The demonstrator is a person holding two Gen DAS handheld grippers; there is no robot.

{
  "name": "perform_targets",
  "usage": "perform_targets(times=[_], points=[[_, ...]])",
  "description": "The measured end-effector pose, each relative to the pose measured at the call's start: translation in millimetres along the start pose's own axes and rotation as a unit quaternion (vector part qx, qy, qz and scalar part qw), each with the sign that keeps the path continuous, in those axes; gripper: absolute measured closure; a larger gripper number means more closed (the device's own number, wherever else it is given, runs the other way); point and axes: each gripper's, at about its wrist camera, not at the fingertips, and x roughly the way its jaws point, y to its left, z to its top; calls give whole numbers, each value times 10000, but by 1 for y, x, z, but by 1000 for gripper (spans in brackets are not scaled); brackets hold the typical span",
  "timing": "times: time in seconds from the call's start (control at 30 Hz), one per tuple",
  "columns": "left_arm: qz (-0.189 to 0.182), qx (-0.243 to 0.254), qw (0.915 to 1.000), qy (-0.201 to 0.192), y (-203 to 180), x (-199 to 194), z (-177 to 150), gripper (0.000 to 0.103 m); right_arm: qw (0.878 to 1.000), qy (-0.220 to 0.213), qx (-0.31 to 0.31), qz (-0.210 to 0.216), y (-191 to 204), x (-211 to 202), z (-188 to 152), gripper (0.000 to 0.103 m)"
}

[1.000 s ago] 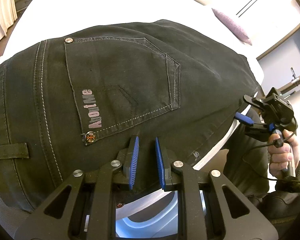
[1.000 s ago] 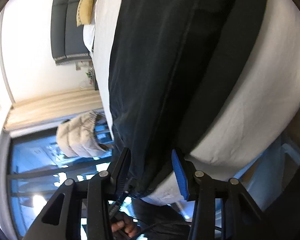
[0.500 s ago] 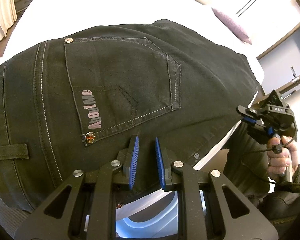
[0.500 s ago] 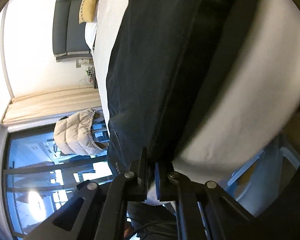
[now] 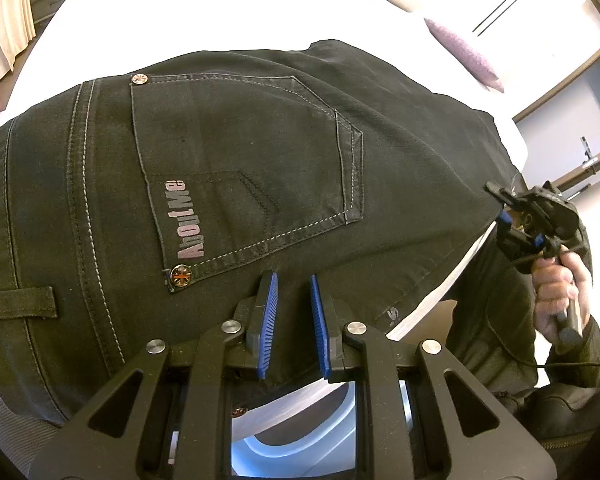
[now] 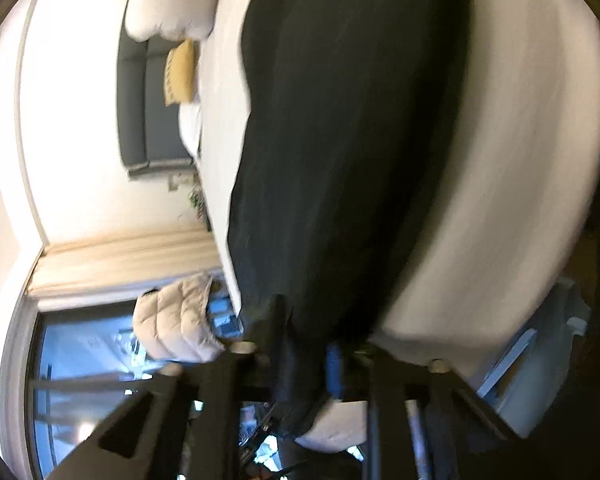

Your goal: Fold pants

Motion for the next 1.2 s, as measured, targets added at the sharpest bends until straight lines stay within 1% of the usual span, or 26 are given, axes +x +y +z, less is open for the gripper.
perform_targets(times=[0.1,0.2,0.33,0.5,0.57,0.63,0.67,0.7,0.73,0.77,0.8,0.83,0.87,0.9,0.93,1.0,1.03,1.07,1.1,1.13,1.17,1.2], points=[[2,0,10000,11,-1,0,1,86,9994,-334,42,-101,-5,-20,6,100],[9,13,10000,20,-1,1,1,86,9980,-594,123,-151,-10,-37,11,100],[18,33,10000,40,-2,2,3,86,9979,-617,71,-181,-9,-46,19,99],[33,20,10000,30,-3,2,2,86,9924,-1177,350,-101,-18,-71,45,99],[37,16,10000,34,-3,3,2,86,9896,-1395,267,-236,-14,-78,51,99],[38,22,10000,41,-3,3,1,86,9857,-1626,291,-326,-12,-93,60,96],[38,26,10000,48,-3,3,2,86,9810,-1840,334,-509,-11,-107,67,88],[35,26,10000,53,-3,3,2,86,9762,-2025,358,-683,-10,-119,72,66],[31,20,10000,54,-3,3,2,86,9693,-2263,383,-880,-7,-133,76,53],[23,12,10000,49,-3,3,2,86,9561,-2646,413,-1186,-2,-152,79,40],[17,1,10000,45,-2,3,2,86,9408,-3037,377,-1461,5,-169,78,40],[11,-13,10000,39,-2,3,2,86,9328,-3239,233,-1565,14,-180,79,40],[8,-29,10000,34,-1,3,2,86,9301,-3326,-28,-1557,26,-186,79,40],[8,-40,10000,29,-1,3,1,86,9327,-3253,-407,-1503,43,-186,80,42],[11,-53,10000,21,-1,4,1,86,9397,-2990,-831,-1440,61,-175,80,44],[26,-55,10000,13,-1,4,1,86,9548,-2236,-1488,-1272,89,-137,77,56],[35,-54,10000,15,-1,4,1,86,9607,-1714,-1854,-1150,104,-106,73,59],[43,-61,10000,20,-1,4,1,86,9618,-1409,-2057,-1132,112,-86,70,67],[49,-73,10000,24,-1,4,1,86,9597,-1034,-2316,-1206,121,-56,66,71],[54,-90,9999,21,-1,3,1,86,9580,-827,-2412,-1309,125,-37,65,71],[60,-97,9999,15,-2,3,1,86,9595,-625,-2364,-1400,125,-15,65,72],[65,-97,9999,10,-2,3,1,86,9660,-519,-2119,-1388,119,-1,71,72]])
